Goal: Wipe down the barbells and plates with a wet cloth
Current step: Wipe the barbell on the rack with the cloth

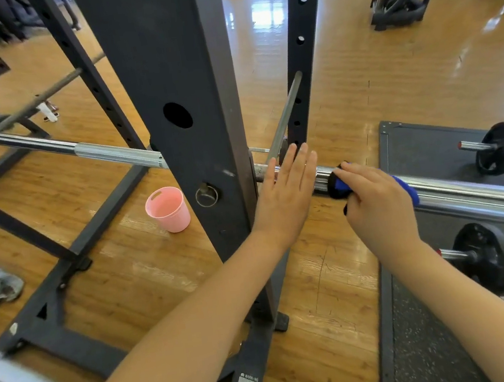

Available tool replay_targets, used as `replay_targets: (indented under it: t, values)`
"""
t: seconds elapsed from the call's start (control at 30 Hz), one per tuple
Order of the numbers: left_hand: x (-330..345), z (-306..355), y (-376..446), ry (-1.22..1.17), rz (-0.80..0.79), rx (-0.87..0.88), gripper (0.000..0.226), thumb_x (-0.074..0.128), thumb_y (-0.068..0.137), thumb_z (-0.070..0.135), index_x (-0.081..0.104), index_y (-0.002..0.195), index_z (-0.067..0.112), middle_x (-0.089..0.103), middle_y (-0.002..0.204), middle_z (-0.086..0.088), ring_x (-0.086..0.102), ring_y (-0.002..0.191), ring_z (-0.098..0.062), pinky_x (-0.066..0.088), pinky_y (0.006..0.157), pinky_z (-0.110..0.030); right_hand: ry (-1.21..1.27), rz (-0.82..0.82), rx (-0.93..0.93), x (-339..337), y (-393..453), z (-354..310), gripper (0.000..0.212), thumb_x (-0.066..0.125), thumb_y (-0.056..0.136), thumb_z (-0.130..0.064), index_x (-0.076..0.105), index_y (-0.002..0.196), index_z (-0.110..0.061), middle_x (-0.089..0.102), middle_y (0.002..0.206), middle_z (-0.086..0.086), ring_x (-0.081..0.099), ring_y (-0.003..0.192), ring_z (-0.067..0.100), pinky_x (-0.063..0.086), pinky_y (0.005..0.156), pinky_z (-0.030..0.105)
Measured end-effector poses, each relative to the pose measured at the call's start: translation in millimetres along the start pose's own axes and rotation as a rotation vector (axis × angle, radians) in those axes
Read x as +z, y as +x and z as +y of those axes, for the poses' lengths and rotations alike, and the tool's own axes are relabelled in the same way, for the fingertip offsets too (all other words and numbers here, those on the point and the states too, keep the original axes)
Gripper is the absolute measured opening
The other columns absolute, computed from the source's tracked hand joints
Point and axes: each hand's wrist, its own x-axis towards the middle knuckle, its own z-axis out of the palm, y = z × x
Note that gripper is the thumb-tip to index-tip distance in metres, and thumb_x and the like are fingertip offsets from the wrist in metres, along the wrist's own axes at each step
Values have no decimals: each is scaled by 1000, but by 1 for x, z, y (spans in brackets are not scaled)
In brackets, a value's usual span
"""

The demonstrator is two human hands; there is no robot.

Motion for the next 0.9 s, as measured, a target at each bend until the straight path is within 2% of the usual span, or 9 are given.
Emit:
replay_targets:
  t: [0.17, 0.3, 0.4, 0.47, 0.6, 0.63, 0.77, 0.83, 0.9]
  values:
    - [-2, 1, 8, -20, 62, -7, 65, 61, 82, 19, 26, 134, 2, 45, 143, -13, 38, 135, -27, 32, 109, -43, -15, -45, 4, 11, -1, -10, 45, 67, 70, 16, 66, 113, 2, 66, 114, 18, 62, 108, 35, 44, 96, 44]
    - [-3, 1, 10, -40, 44, 2, 70, 71, 76, 17, 31, 131, 4, 50, 139, -12, 42, 133, -28, 34, 107, -45, -34, -58, -89, -6, -15, 5, 51, 71, 64, 19, 67, 111, 0, 66, 115, 16, 61, 109, 35, 38, 97, 44]
    - [-6, 2, 14, -100, 4, -32, 70, 77, 71, 13, 39, 128, 5, 52, 136, -12, 44, 132, -29, 35, 107, -44, 2, -22, -46, -10, -10, 7, 47, 68, 65, 21, 69, 108, 1, 67, 111, 18, 63, 105, 37, 40, 94, 46]
    - [-10, 2, 16, -94, -28, -43, 65, 72, 77, 13, 42, 134, 5, 45, 143, -12, 35, 137, -29, 28, 111, -43, 33, -9, 11, -1, -2, -2, 44, 65, 68, 19, 68, 108, 2, 67, 111, 19, 63, 104, 37, 44, 93, 47]
    - [-7, 2, 15, -97, -71, -36, 63, 45, 96, 11, 14, 150, 4, 10, 158, -12, 3, 146, -28, 3, 117, -42, 34, -58, -23, 9, -3, -11, 48, 68, 68, 18, 66, 114, 1, 65, 117, 17, 61, 110, 36, 38, 97, 41]
    - [-7, 2, 15, -97, -61, -40, 63, 45, 96, 11, 12, 150, 4, 8, 158, -12, 2, 146, -28, 2, 117, -42, 15, -66, -47, 6, -6, -7, 50, 70, 67, 18, 66, 113, 1, 65, 117, 17, 61, 111, 36, 38, 97, 42]
    - [-8, 3, 15, -122, -42, -50, 65, 58, 89, 10, 27, 145, 3, 24, 155, -13, 15, 145, -29, 11, 116, -43, -2, -35, -27, -10, -9, 7, 49, 68, 66, 20, 68, 111, 1, 66, 114, 18, 62, 108, 37, 41, 95, 46]
    - [-8, 4, 16, -170, -33, -71, 63, 62, 86, 8, 34, 142, 2, 31, 151, -14, 21, 143, -30, 15, 115, -42, 28, -62, -2, -7, -1, 3, 39, 69, 73, 10, 67, 111, 1, 66, 114, 17, 62, 106, 36, 43, 95, 46]
    - [-9, 6, 15, -216, -15, -100, 63, 63, 85, 7, 36, 141, 2, 34, 150, -14, 22, 142, -30, 14, 115, -41, 14, -131, -27, -2, 6, -3, 38, 71, 81, -16, 65, 115, 0, 65, 116, 16, 61, 108, 34, 43, 95, 46]
